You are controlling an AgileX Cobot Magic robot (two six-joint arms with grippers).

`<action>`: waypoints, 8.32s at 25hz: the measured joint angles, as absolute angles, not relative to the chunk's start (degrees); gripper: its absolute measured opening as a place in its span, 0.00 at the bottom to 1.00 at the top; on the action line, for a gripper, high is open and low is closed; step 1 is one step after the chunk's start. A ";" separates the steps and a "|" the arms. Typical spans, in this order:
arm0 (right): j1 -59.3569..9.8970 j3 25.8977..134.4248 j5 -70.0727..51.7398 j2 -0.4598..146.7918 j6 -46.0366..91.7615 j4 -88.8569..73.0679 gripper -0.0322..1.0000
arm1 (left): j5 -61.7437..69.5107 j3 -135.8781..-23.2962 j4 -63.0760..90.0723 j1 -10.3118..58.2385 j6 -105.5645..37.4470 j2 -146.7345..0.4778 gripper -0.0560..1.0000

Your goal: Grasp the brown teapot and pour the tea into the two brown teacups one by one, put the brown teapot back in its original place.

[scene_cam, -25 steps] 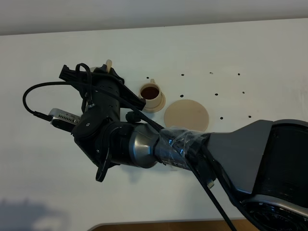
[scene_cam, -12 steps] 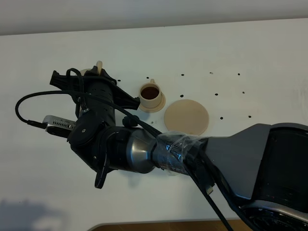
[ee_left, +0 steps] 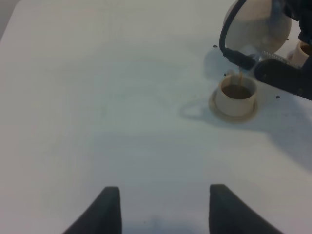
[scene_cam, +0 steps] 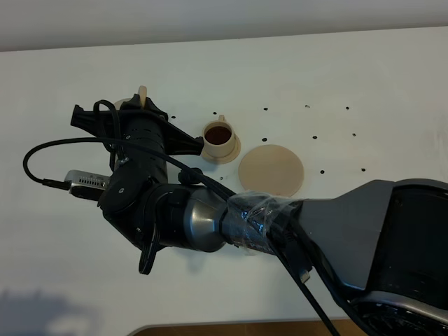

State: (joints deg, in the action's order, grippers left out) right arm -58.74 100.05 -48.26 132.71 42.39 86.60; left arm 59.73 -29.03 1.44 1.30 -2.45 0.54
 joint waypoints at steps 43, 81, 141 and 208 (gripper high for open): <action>-58.50 100.05 -56.16 132.71 29.37 73.84 0.14 | 59.73 -29.03 1.44 1.30 -2.45 0.54 0.48; -51.92 99.10 -54.66 125.89 0.30 14.51 0.14 | 59.73 -29.03 1.44 1.30 -2.45 0.54 0.48; -32.79 74.81 -43.25 113.92 -8.82 6.85 0.14 | 59.73 -29.03 1.44 1.30 -2.45 0.54 0.48; -25.77 28.17 -61.43 25.37 -3.20 -3.99 0.45 | 59.73 -29.03 1.44 1.30 -2.45 0.54 0.48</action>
